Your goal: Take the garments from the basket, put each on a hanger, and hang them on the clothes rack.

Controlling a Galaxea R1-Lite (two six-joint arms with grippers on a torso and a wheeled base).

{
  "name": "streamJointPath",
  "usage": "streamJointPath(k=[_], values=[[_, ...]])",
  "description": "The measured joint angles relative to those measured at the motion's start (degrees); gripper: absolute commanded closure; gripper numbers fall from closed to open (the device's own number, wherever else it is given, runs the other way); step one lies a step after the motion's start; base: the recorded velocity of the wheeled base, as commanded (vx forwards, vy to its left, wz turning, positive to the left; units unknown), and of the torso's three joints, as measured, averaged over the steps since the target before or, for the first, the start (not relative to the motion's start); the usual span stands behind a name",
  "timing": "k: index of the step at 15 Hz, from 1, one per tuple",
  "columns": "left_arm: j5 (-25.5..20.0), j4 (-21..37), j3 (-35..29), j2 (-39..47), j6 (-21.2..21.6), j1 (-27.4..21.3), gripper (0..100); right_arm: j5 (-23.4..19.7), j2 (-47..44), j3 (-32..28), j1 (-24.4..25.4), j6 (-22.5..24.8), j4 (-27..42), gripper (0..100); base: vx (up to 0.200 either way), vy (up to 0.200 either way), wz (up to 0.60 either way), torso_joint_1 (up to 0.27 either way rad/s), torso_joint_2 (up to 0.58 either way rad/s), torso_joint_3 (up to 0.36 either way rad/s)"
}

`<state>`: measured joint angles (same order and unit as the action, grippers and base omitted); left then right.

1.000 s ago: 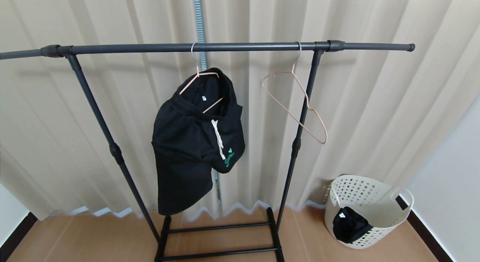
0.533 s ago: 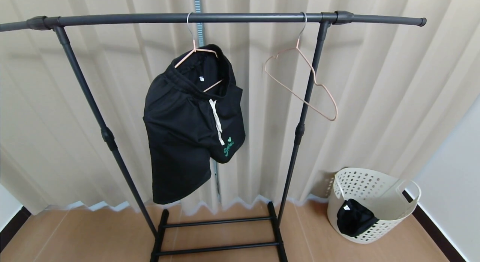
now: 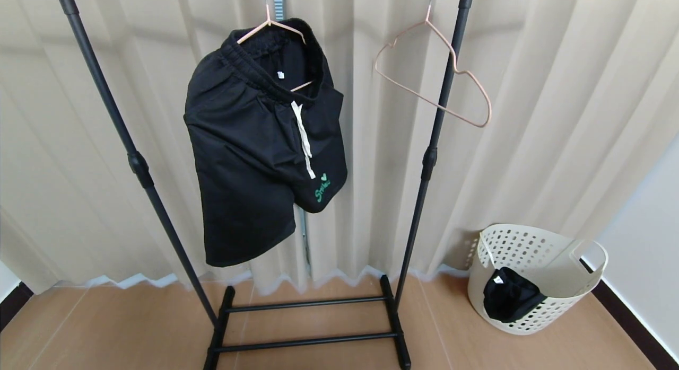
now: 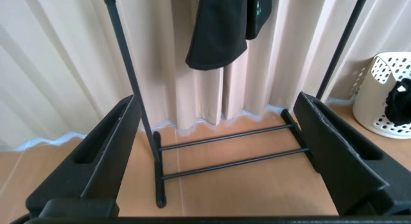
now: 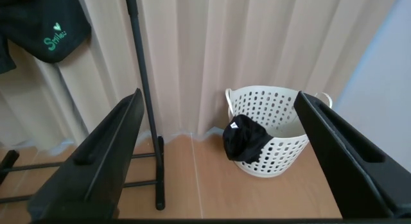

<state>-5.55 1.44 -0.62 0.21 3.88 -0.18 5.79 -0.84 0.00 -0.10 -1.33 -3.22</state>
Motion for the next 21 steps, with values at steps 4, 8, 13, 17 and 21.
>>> streamJointPath(k=[4,8,13,17,21], values=[[0.00,0.00,0.00,0.00,0.00,0.00,0,0.00,-0.01,0.00,0.00,-0.06,-0.01,0,0.000,0.000,0.00,-0.098,0.46,0.351],[0.00,-0.05,0.02,0.00,0.00,0.00,0,0.00,-0.01,0.00,0.00,-0.09,-0.15,0,0.000,0.000,-0.15,-0.040,0.35,0.289],[0.02,-0.05,0.00,0.00,0.04,0.00,0,0.01,-0.04,0.00,-0.01,-0.06,-0.01,0,0.000,0.000,-0.60,-0.003,0.04,0.036],[0.00,-0.05,0.00,0.00,0.02,0.00,0,0.00,-0.04,0.00,0.00,-0.06,-0.06,0,0.000,0.000,-0.45,0.005,0.01,0.002],[0.02,-0.02,0.00,0.00,-0.02,-0.02,0,-0.02,-0.04,0.00,0.00,-0.09,-0.15,0,0.000,-0.200,0.00,0.002,0.00,0.001]])
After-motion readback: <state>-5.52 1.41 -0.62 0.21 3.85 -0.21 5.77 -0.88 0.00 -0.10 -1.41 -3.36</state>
